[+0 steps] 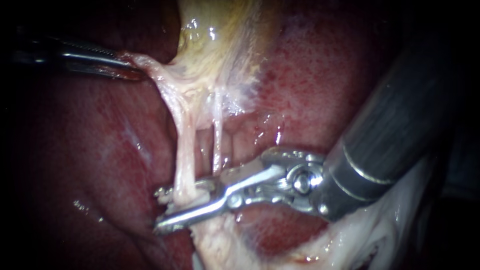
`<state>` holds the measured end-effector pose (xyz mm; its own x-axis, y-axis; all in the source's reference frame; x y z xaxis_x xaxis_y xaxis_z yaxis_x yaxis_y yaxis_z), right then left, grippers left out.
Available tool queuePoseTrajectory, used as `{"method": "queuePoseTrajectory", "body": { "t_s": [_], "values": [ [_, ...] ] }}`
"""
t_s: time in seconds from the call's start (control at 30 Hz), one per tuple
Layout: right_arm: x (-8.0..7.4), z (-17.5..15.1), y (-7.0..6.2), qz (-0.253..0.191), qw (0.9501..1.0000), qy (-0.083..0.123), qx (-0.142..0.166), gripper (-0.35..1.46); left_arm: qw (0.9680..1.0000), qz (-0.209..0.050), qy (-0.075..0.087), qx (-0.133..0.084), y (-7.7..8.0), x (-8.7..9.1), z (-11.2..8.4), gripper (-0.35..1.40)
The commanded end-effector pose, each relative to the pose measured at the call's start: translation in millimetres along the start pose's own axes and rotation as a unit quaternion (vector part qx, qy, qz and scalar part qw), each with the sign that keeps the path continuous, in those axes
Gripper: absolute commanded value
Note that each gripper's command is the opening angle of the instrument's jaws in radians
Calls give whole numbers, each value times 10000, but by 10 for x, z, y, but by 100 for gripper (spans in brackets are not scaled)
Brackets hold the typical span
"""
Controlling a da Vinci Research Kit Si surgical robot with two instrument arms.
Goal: Clipping second clip left tube
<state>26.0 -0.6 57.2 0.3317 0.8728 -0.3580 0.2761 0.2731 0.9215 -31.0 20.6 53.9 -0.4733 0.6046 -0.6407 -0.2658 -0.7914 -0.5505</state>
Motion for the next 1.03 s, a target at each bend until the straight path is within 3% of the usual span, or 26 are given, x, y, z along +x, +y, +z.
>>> {"method": "queuePoseTrajectory", "body": {
  "t_s": [0.03, 0.17, 0.33, 0.43, 1.03],
  "values": [
    [-1, -5, 0, 12, 10000, -3, -11, 30, 10000, 1, 1, -5, 0, 0, 0, -35],
    [-3, -16, 4, 12, 10000, -14, 3, 1, 10000, 1, 1, -4, 0, 0, 0, -35],
    [-3, -23, 11, 11, 10000, -19, 9, -9, 10000, 0, 1, -4, 0, 0, 0, -35],
    [-3, -25, 11, 10, 10000, -23, 13, -30, 10000, 0, 1, -4, 0, 0, 0, -35],
    [-8, -27, 8, 37, 10000, -45, -55, -35, 10000, -1, 1, -2, 0, 1, 1, -35]
  ]
}}
